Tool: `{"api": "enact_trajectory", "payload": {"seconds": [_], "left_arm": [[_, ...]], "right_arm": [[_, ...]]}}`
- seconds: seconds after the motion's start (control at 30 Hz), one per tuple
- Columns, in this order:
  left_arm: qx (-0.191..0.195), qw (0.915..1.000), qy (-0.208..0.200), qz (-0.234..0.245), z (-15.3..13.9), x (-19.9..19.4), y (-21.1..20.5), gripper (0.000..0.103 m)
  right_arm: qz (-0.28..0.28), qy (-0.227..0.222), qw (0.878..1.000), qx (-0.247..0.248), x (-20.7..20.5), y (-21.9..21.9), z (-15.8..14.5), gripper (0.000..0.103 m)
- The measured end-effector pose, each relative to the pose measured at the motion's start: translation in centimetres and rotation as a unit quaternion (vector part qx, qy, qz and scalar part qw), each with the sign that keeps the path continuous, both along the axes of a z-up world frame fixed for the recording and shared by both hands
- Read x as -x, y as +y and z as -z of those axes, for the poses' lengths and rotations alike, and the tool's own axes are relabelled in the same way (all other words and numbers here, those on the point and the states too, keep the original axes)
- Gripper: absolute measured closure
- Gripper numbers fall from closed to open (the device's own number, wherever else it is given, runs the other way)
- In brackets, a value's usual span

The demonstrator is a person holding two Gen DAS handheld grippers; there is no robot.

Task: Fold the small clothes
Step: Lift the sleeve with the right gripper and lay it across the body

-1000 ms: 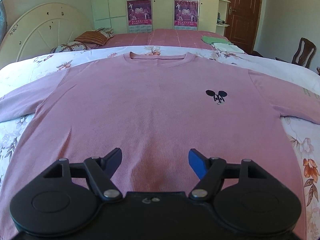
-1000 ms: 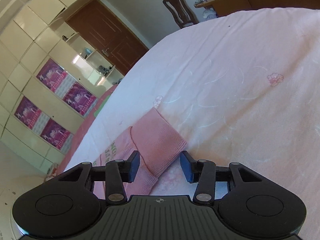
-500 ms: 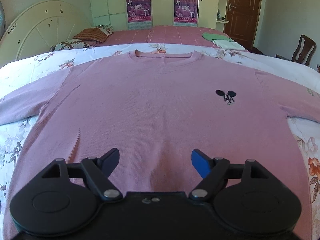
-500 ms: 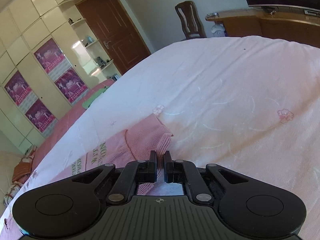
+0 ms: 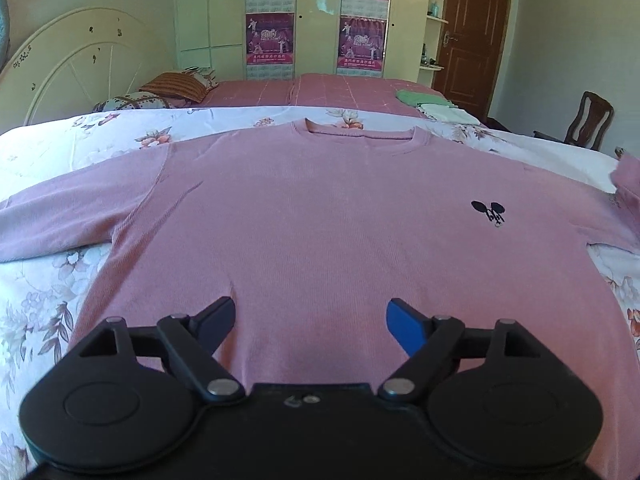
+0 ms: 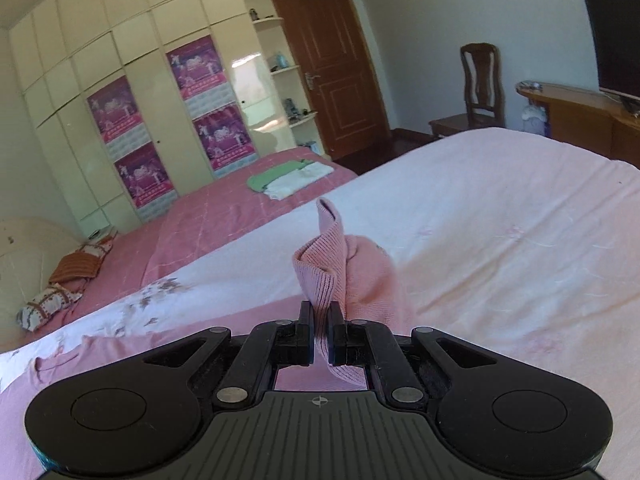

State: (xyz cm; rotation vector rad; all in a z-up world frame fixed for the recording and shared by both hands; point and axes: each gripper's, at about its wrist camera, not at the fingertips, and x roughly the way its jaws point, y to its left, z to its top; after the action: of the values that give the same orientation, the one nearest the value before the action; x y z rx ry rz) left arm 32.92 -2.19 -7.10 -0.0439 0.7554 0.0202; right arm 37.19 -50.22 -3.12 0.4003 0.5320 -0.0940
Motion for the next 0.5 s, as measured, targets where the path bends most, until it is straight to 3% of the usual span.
{"api": "enact_trajectory", "payload": {"seconds": [0.23,0.5], "left_arm": [[0.008,0.9999,-0.006,0.003,-0.1,0.3,6.3,0.027],[0.039,0.9986,0.010,-0.033,0.3,1.0,13.7,0.034]], "right_arm": [[-0.097,0.004,0.995,0.027,-5.1,15.1,-0.1,0.098],[-0.206,0.031,0.977,0.035,-8.3,31.3,2.8,0.098]]}}
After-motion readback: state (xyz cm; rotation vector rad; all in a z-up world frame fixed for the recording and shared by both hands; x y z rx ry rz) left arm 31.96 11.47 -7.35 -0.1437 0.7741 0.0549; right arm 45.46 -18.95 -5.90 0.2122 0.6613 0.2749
